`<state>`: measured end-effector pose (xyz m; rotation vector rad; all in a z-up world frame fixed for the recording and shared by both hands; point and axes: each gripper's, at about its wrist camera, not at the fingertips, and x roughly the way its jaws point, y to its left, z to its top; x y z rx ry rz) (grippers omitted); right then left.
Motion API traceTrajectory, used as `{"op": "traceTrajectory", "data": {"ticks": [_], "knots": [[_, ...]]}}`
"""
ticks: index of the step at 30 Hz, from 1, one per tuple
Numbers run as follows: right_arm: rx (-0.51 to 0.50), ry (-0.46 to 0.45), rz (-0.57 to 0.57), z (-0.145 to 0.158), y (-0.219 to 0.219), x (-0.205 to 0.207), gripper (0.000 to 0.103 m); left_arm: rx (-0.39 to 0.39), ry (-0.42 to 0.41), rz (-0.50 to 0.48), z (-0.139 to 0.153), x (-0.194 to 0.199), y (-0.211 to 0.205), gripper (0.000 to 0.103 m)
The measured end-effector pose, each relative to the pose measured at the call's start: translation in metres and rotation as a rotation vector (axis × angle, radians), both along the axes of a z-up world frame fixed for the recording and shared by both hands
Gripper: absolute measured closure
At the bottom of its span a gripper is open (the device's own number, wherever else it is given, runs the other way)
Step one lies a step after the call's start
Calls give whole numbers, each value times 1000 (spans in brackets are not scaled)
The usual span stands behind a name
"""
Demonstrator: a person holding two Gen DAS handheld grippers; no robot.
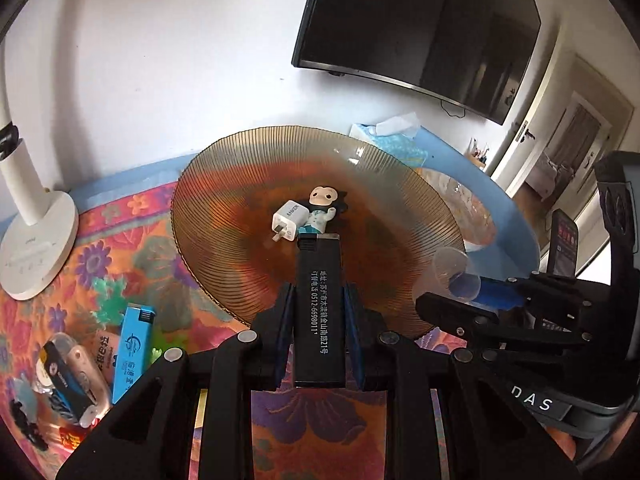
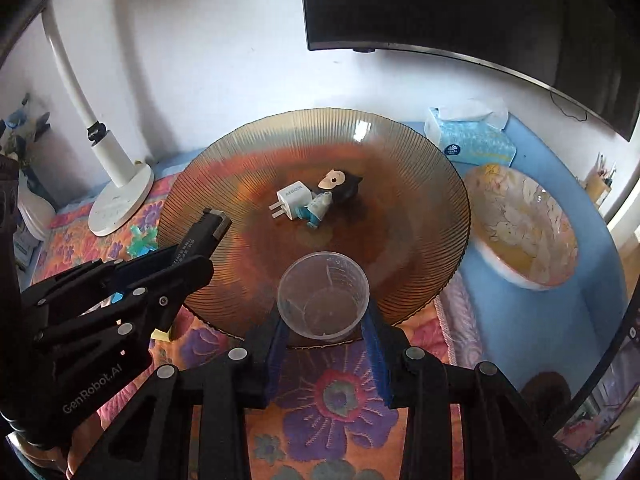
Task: Organize rigid objects
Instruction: 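Carry the power bank and cup over the bowl and release both, then grasp the black dinosaur toy with the left tool while the right tool grasps the yellow lighter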
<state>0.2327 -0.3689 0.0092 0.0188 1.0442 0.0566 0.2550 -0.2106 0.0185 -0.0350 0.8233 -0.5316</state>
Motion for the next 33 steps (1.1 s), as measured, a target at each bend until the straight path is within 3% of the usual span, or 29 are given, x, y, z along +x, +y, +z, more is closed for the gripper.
{"op": "traceTrajectory", "data": {"ticks": [2, 4, 7, 10, 12, 14, 16, 20, 24, 28, 30, 33], "knots": [[1, 9, -8, 1, 1, 1, 63, -1, 1, -22, 0, 1, -2, 73], [-27, 16, -32, 4, 1, 3, 50, 14, -33, -20, 9, -5, 1, 63], [-20, -23, -62, 19, -7, -4, 49, -21, -84, 15, 31, -19, 30, 62], [23, -99, -91, 44, -16, -20, 49, -93, -147, 100, 61, -43, 82, 56], [38, -146, -80, 60, -13, -30, 49, -124, -207, 173, 79, -62, 116, 46], [62, -173, -39, 70, -1, -38, 49, -129, -267, 271, 94, -84, 148, 29], [100, -190, 28, 74, 21, -45, 48, -112, -301, 360, 100, -104, 176, 29], [144, -173, 172, 52, 80, -56, 46, -95, -254, 466, 77, -126, 218, 29], [168, -112, 287, -3, 138, -60, 46, 20, -140, 598, 11, -128, 243, 29], [124, -91, 361, -56, 168, -61, 46, 80, -78, 616, -46, -123, 256, 31], [116, -65, 372, -69, 170, -59, 46, 64, -38, 616, -59, -123, 262, 31], [154, -98, 375, -66, 166, -60, 43, -4, -93, 611, -54, -131, 270, 29]]}}
